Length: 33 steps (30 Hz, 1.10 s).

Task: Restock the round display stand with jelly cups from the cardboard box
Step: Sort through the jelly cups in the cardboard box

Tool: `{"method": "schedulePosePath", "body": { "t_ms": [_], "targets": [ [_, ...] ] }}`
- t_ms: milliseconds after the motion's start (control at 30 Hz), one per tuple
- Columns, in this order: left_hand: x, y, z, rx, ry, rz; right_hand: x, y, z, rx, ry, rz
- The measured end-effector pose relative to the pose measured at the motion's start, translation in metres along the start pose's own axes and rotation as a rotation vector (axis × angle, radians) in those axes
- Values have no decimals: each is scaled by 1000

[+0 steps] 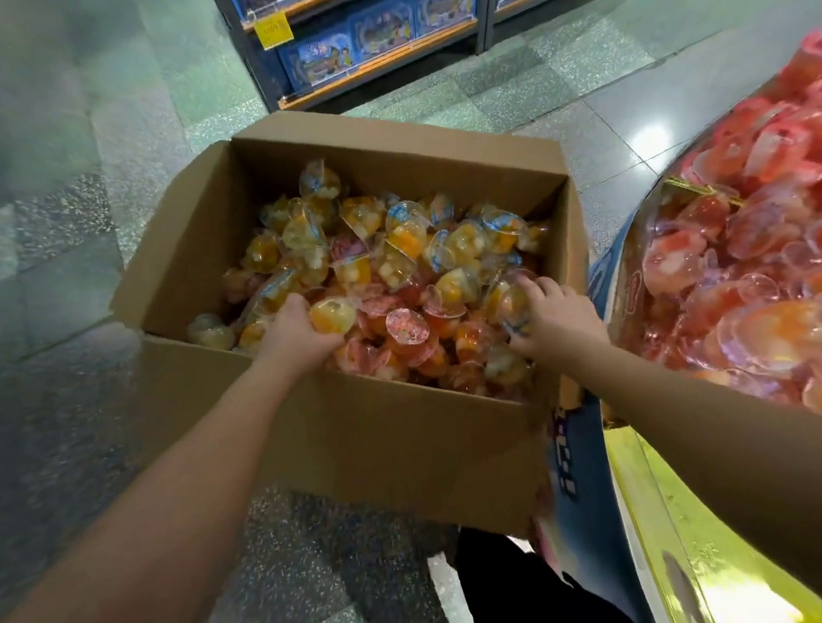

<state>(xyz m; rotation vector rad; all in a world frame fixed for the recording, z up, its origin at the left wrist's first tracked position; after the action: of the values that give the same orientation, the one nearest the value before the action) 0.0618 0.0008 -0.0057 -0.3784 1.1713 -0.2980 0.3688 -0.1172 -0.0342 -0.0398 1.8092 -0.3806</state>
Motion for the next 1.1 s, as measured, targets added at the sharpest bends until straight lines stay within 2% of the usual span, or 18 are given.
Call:
{"method": "schedulePosePath", "body": {
  "t_ms": [100, 200, 333, 433, 567, 667, 833, 1100],
  "targets": [
    [-8, -51, 2, 15, -245, -12, -25, -50, -10, 65, 286, 100],
    [-3, -110, -1, 38, -435, -73, -34, -122, -19, 90, 458, 210],
    [17, -198, -10, 60, -464, -135, -19, -228, -25, 103, 538, 263],
    [44, -265, -9, 138, -517, -257, -3, -313, -23, 135, 584, 251],
    [83, -343, 10, 288, -435, -274, 14, -414, -7, 232, 587, 214],
    [113, -397, 36, 370, -370, -375, 19, -482, 13, 317, 601, 228],
    [165, -474, 92, 636, -229, -449, 26, -579, 56, 495, 565, 302],
    [270, -601, 172, 905, -36, -553, 42, -728, 142, 707, 587, 454]
  ]
}}
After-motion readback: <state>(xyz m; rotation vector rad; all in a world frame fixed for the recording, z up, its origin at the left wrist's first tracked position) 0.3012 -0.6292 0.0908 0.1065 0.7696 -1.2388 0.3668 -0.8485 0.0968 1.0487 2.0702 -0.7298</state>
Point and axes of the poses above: each hand's wrist, its own y-axis towards the middle knuckle, its own x-axis out of the palm, z = x × y, the point moved 7 cm from there along y, towards the middle knuckle, and after that the axes turned 5 degrees about -x, right-handed, at the moved point
